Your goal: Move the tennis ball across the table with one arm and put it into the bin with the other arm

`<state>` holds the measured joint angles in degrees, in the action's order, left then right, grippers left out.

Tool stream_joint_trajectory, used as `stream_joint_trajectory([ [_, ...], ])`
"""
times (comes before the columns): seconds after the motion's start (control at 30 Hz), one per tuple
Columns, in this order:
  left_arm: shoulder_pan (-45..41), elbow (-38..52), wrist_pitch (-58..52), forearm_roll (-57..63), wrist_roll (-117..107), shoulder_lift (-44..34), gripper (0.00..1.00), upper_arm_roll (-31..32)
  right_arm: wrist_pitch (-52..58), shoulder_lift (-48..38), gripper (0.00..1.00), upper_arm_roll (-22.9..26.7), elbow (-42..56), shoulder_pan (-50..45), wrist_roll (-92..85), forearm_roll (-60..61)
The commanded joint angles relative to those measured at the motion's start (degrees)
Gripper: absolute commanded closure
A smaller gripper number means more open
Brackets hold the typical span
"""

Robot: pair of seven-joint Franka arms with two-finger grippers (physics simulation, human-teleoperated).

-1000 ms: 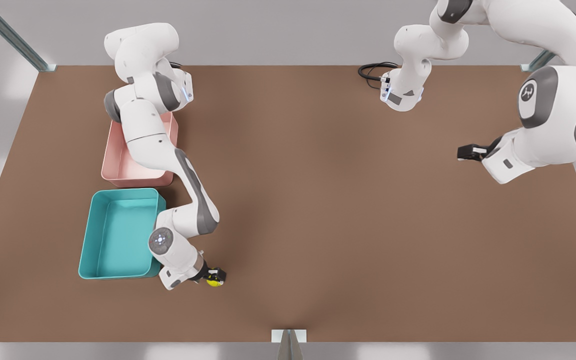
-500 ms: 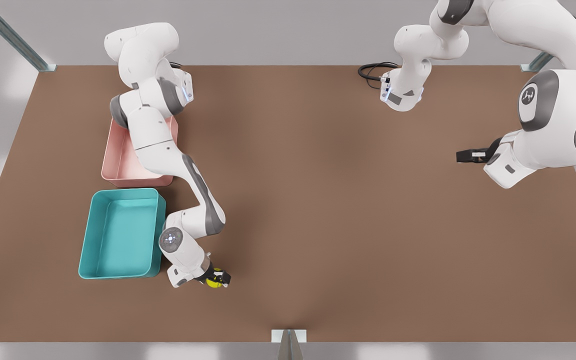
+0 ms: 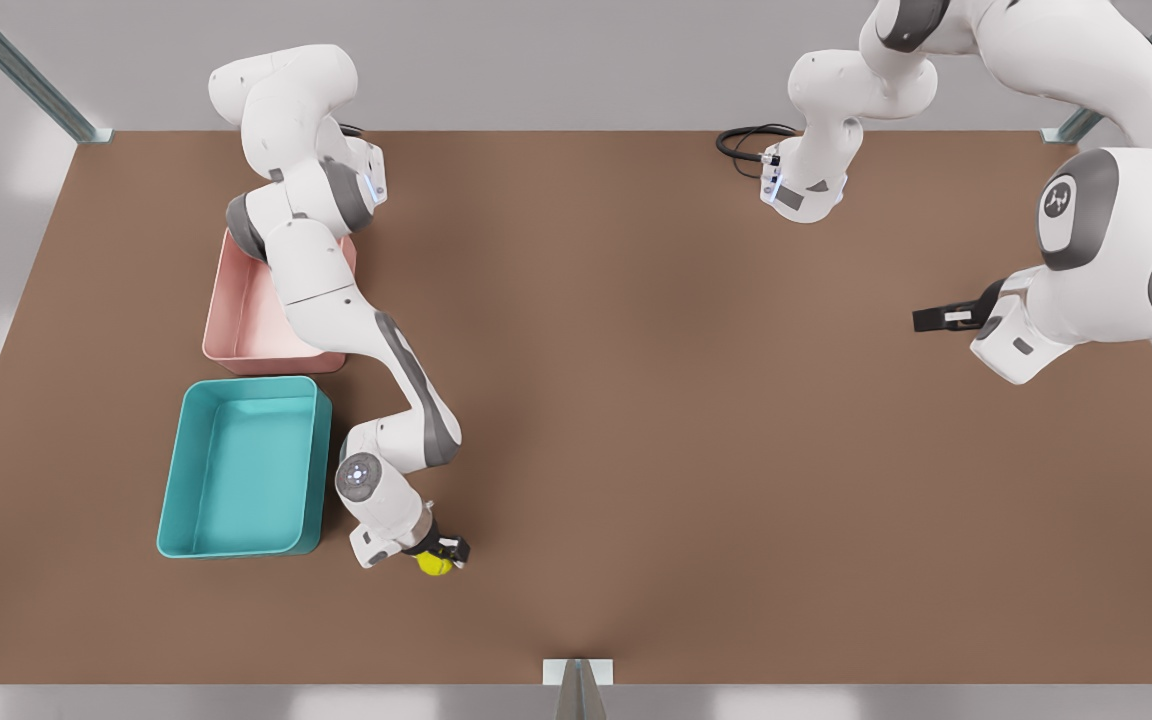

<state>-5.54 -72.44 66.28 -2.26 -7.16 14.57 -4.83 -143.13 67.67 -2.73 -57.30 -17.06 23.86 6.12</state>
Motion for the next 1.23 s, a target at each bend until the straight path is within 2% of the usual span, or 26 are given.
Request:
stream_joint_trajectory([
  [0.0,0.0,0.02,-0.01,-0.03,-2.68,-0.07,0.0,-0.01,-0.13,-0.17,0.36,0.01,0.0,0.01,1.36,-0.76],
  [0.17,0.0,0.02,-0.01,-0.03,-2.59,-0.07,0.0,-0.01,0.66,-4.3,0.37,0.01,0.09,0.27,1.37,-0.94],
  [0.2,0.09,0.02,-0.01,-0.03,-2.59,-0.07,0.0,-0.01,1.45,-5.27,0.37,-0.08,-0.44,0.45,0.58,-4.45],
  [0.27,0.0,0.02,-0.01,-0.03,-2.59,-0.07,0.0,-0.01,3.29,-14.39,0.37,0.01,-9.47,1.94,-6.35,-5.33],
  [0.3,0.0,0.11,-0.01,-0.03,-2.59,-0.07,0.0,-0.01,6.1,-18.26,0.37,0.01,-12.99,3.26,-9.69,-5.59],
  [0.4,0.0,0.02,-0.01,-0.03,-2.59,-0.07,0.0,-0.01,31.6,-28.38,0.37,2.46,-16.26,9.85,-18.4,-8.23],
  [0.53,0.0,0.02,-0.18,-0.03,-2.59,0.2,0.0,-0.01,40.04,-31.9,0.37,8.18,-18.54,14.78,-36.51,-9.64],
  [0.67,0.0,-0.06,-0.36,-0.03,-2.59,0.46,0.0,-0.01,36.7,-32.08,0.37,9.15,-26.27,16.09,-36.96,-8.94],
  [0.7,0.0,-0.06,-0.36,-0.03,-2.59,0.46,0.0,0.08,36.26,-31.37,0.21,9.15,-26.63,16.09,-36.96,-8.06],
  [0.73,0.0,-0.06,-0.36,-0.03,-2.59,0.55,0.0,0.08,36.35,-31.02,0.0,9.06,-26.54,15.83,-36.08,-7.35],
  [0.87,0.0,-0.06,-0.36,-0.03,-2.59,0.55,0.0,-0.01,37.75,-31.02,0.0,8.71,-25.32,15.57,-35.55,-5.33],
  [0.9,0.0,-0.06,-0.36,-0.03,-2.59,0.55,0.0,-0.01,40.38,-31.98,0.0,8.62,-23.82,14.43,-27.04,-2.52],
  [0.97,0.0,-0.06,-0.36,-0.03,-2.59,0.55,0.0,0.08,57.08,-34.01,0.0,8.97,-12.32,10.74,-19.55,-3.31],
  [1.0,0.0,-0.06,-0.36,-0.03,-2.59,0.55,0.0,0.08,62.89,-34.71,0.0,9.32,-7.12,10.47,-19.55,-3.31],
  [1.03,0.0,-0.06,-0.36,-0.03,-2.59,0.55,0.0,-0.01,64.47,-36.82,0.0,9.24,-6.33,10.73,-19.82,-3.49],
  [1.07,-0.18,-0.06,-0.36,-0.03,-2.59,0.46,0.0,0.08,66.58,-42.88,0.0,7.92,-7.64,12.75,-19.64,-3.84],
  [1.1,-0.18,-0.06,-0.45,-0.03,-2.59,0.55,0.0,0.08,66.93,-49.55,0.0,2.65,-13.35,17.23,-19.64,-5.77],
  [1.13,-0.18,-0.06,-0.45,-0.03,-2.59,0.55,0.0,0.08,66.93,-54.92,0.0,1.68,-17.66,18.29,-19.73,-7.35],
  [1.2,-0.18,-0.06,-0.62,-0.03,-2.59,0.46,0.0,0.08,66.93,-57.47,0.0,1.68,-19.86,18.47,-19.73,-7.27],
])
